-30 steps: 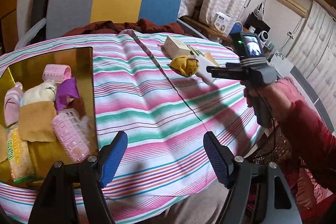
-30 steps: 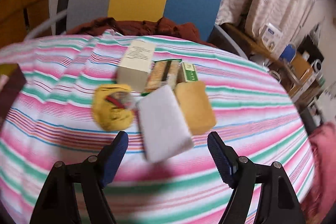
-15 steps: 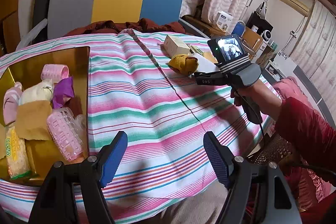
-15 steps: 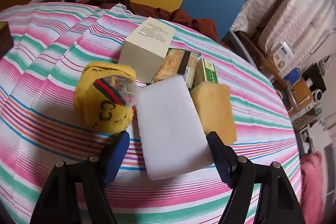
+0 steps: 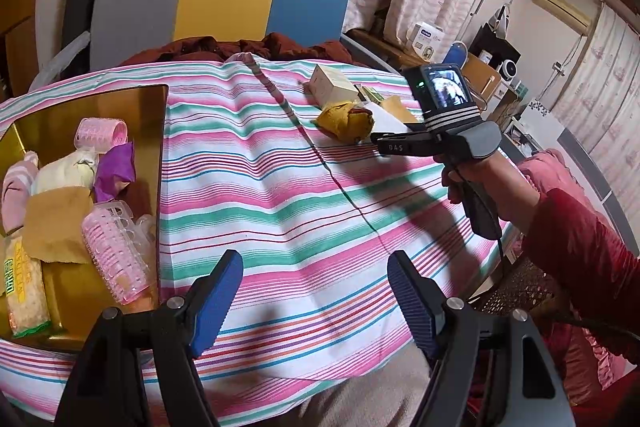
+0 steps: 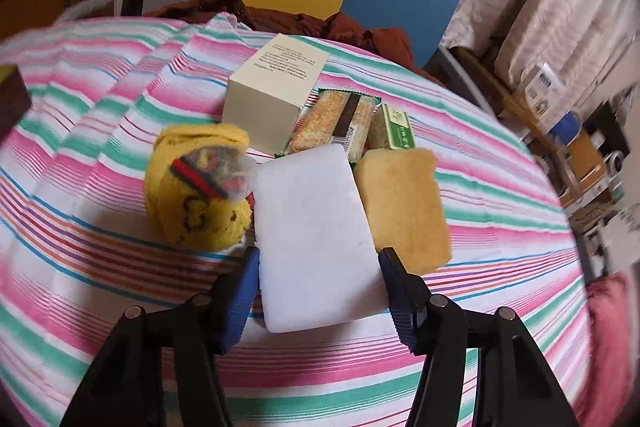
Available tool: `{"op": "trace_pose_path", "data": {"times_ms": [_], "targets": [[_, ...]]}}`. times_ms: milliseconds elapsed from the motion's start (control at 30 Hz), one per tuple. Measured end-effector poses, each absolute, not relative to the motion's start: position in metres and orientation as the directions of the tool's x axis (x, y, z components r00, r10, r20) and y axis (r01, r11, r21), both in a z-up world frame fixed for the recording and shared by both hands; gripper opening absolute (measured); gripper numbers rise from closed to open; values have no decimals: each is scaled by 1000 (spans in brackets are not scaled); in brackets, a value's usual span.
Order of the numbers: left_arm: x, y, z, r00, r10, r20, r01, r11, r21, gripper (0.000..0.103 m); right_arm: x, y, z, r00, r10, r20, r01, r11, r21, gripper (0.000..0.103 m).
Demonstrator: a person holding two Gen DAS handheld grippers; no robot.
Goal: Organize objects
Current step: 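Grasp the white sponge with the right tool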
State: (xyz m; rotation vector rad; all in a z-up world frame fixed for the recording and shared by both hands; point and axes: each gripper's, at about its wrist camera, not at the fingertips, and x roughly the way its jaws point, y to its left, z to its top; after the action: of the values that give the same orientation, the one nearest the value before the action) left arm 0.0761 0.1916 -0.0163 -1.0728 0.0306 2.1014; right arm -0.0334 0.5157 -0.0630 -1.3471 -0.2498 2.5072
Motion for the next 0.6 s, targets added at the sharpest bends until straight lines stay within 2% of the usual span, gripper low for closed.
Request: {"op": "trace_pose_path", "data": {"times_ms": [133, 333, 500, 600], "targets": [[75, 194, -17, -355, 615, -704, -636, -710, -300, 76, -31, 514, -57, -555, 190, -810, -132, -981, -139, 60], [72, 203, -13, -357, 615, -703, -647, -706, -289, 76, -30, 499, -58, -554, 97, -827, -69, -995, -70, 60], [57, 216, -10, -357, 626, -694, -641, -704, -306, 76, -25, 507, -54, -548, 136, -826, -127, -989, -79, 60], [47, 225, -10, -357, 632, -687, -631, -706, -322, 76, -24, 516, -56, -512, 234, -826, -189, -969, -158, 60]]}}
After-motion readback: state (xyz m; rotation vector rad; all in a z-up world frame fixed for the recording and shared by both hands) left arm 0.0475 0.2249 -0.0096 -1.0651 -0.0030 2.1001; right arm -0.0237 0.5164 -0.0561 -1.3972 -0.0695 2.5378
